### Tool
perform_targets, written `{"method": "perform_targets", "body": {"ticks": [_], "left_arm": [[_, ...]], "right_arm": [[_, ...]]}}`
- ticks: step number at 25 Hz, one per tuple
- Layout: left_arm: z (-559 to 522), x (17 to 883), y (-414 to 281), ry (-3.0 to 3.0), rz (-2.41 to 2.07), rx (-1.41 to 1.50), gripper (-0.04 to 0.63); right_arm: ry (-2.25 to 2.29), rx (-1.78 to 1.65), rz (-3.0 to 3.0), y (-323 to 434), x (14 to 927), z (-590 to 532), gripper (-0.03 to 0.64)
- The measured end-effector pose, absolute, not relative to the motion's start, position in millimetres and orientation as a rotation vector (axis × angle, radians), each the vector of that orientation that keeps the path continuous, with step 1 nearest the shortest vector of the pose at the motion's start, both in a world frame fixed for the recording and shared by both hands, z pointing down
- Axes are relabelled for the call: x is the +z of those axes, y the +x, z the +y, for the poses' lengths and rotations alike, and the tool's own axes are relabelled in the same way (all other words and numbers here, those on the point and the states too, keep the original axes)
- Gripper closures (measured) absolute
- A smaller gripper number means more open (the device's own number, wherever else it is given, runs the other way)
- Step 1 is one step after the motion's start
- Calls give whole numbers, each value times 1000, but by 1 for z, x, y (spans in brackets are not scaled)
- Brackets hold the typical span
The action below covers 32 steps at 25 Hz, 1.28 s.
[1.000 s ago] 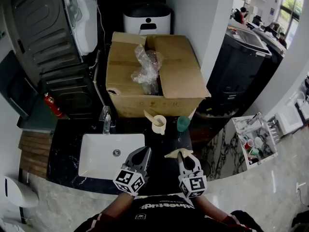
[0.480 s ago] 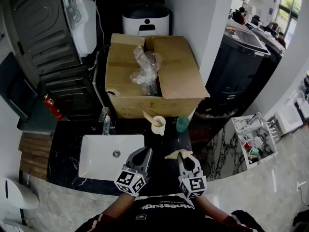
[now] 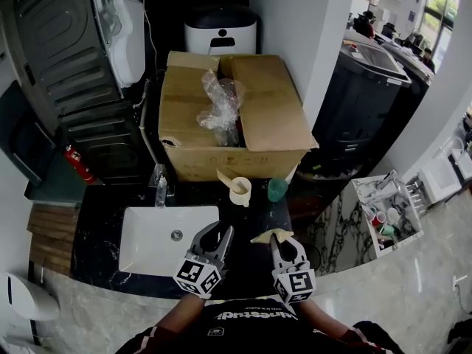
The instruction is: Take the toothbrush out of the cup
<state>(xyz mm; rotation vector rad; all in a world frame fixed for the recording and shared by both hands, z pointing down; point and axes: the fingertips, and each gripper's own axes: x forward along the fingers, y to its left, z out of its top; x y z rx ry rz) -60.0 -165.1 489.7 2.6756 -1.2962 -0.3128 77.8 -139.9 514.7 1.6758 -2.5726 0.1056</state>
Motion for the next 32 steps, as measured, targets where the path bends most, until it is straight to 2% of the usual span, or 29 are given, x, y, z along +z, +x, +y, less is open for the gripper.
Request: {"method": "perform_targets", "body": {"ticks": [13, 32], "left_arm": [[-172, 496, -62, 2648, -1328, -283, 420], [-255, 530, -61, 2578, -1383, -146, 419]], "right_arm": [[1697, 83, -2591, 81, 510, -137, 561], [1704, 99, -2576, 91, 515, -131, 561]]}}
